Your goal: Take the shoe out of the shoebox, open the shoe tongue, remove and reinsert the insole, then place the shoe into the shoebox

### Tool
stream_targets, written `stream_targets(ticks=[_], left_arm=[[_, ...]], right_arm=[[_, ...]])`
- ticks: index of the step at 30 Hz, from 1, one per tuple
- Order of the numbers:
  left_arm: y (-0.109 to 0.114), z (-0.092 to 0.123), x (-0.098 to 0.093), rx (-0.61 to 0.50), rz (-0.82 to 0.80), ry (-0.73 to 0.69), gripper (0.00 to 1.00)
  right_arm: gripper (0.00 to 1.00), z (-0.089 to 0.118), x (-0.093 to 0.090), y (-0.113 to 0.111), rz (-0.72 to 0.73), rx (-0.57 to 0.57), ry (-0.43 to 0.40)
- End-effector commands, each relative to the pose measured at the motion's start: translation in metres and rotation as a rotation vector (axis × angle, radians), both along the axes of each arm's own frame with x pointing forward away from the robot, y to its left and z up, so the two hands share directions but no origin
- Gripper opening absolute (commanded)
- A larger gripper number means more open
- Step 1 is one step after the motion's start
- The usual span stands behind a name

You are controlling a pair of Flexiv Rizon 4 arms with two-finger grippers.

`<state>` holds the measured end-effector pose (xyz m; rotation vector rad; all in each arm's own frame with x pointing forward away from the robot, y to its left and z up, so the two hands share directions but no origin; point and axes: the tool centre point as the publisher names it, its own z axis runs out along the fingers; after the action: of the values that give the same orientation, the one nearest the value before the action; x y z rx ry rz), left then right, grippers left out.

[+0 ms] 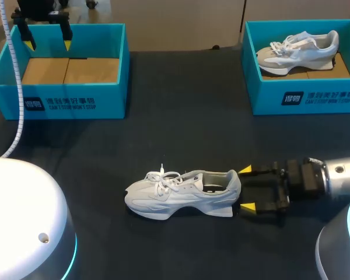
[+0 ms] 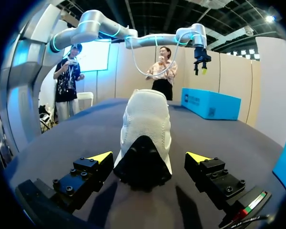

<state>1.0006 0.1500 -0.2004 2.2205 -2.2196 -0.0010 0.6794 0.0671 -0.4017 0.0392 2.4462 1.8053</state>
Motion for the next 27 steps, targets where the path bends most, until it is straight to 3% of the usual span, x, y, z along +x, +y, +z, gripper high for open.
stream_targets(ticks=[1, 27], left_arm=[[0.000, 0.000, 0.000, 0.000, 0.000, -0.001, 1.00], [0.000, 0.000, 0.000, 0.000, 0.000, -0.001, 1.00]], right_arm=[[1.00, -0.004, 0.001, 0.009, -0.003, 0.006, -0.005], [1.00, -0.008, 0.004, 0.043, 0.026, 0.047, -0.025]])
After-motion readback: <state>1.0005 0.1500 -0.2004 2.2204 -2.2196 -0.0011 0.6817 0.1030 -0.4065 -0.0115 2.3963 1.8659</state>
